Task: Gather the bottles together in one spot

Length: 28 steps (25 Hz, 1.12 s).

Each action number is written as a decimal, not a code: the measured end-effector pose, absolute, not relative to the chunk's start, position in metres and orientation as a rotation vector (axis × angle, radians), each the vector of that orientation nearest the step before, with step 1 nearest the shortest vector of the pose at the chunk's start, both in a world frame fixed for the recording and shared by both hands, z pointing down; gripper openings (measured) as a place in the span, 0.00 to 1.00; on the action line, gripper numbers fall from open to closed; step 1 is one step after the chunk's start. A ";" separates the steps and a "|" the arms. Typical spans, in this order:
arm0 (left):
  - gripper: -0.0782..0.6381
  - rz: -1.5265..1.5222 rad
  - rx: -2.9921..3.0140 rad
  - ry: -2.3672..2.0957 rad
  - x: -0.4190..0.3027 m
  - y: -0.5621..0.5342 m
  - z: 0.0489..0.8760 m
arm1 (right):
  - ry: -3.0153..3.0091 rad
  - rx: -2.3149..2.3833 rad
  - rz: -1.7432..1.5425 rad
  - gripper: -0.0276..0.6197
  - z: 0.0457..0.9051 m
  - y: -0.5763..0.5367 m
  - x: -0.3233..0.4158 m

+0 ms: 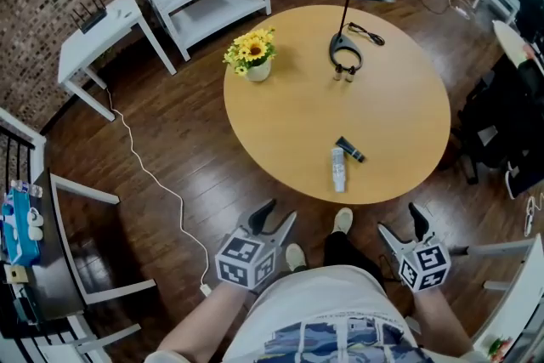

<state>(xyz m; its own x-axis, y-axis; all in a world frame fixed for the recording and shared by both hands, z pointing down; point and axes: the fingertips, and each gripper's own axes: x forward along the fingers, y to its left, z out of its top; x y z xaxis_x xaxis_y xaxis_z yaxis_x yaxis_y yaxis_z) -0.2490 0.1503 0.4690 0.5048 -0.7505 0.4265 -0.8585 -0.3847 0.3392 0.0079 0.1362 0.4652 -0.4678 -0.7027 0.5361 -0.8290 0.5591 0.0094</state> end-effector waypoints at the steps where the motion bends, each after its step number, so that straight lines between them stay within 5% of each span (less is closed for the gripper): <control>1: 0.36 0.265 2.230 -1.319 -0.251 0.151 0.469 | -2.309 1.221 0.345 0.67 0.468 0.135 0.007; 11: 0.36 0.302 2.153 -1.400 -0.281 0.169 0.484 | -2.266 1.086 0.341 0.65 0.545 0.080 0.005; 16: 0.36 0.323 2.094 -1.435 -0.289 0.165 0.494 | -2.234 0.986 0.265 0.53 0.581 0.030 -0.009; 28: 0.36 0.310 1.934 -1.491 -0.272 0.104 0.500 | -2.136 0.632 0.318 0.46 0.684 -0.078 -0.042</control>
